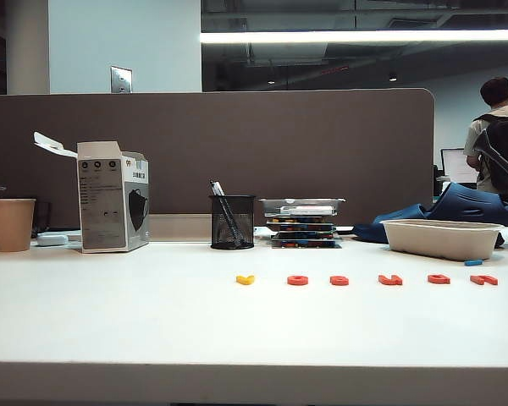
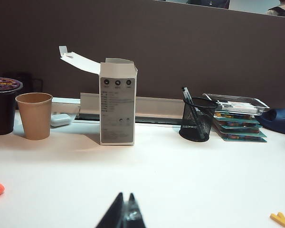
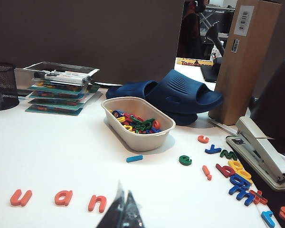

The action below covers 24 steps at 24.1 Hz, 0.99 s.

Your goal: Select the appropriate letters from the row of letter magnets placed on the table to arrange into the word "sun".

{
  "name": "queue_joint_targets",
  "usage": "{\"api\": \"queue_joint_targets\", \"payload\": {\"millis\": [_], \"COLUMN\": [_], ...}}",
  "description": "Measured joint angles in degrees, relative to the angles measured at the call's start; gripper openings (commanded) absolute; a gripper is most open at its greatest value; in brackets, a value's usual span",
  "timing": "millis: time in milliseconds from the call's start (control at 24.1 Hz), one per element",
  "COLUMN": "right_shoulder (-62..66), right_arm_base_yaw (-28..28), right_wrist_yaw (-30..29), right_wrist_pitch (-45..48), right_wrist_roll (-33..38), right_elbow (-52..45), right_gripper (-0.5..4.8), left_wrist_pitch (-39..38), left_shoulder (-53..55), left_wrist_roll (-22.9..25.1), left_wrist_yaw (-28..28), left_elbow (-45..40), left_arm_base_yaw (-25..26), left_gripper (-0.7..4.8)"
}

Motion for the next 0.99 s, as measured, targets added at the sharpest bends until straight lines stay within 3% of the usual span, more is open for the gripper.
{"api": "queue_joint_targets", "payload": {"millis": [787, 912, 995], "right_shoulder": [0.0, 0.0, 0.0], "right_arm_base_yaw": [0.0, 0.0, 0.0], "right_wrist_yaw": [0.0, 0.0, 0.0], "right_wrist_pitch": [-1.0, -1.0, -1.0], "right_wrist_roll": [0.0, 0.0, 0.0], "right_elbow": [0.0, 0.0, 0.0], "right_gripper": [-0.01, -0.01, -0.01], "left_wrist_pitch": [-1.6, -3.5, -9.0], "left_shoulder": [0.0, 0.0, 0.0], "left_wrist_roll": [0.0, -0.8, -1.3], "left_wrist_yaw": [0.1, 3.1, 5.0], "left_elbow": [0.4, 4.0, 9.1], "left_arm_base_yaw": [0.0, 0.0, 0.0], "left_gripper": [-0.06, -0.06, -0.06]}}
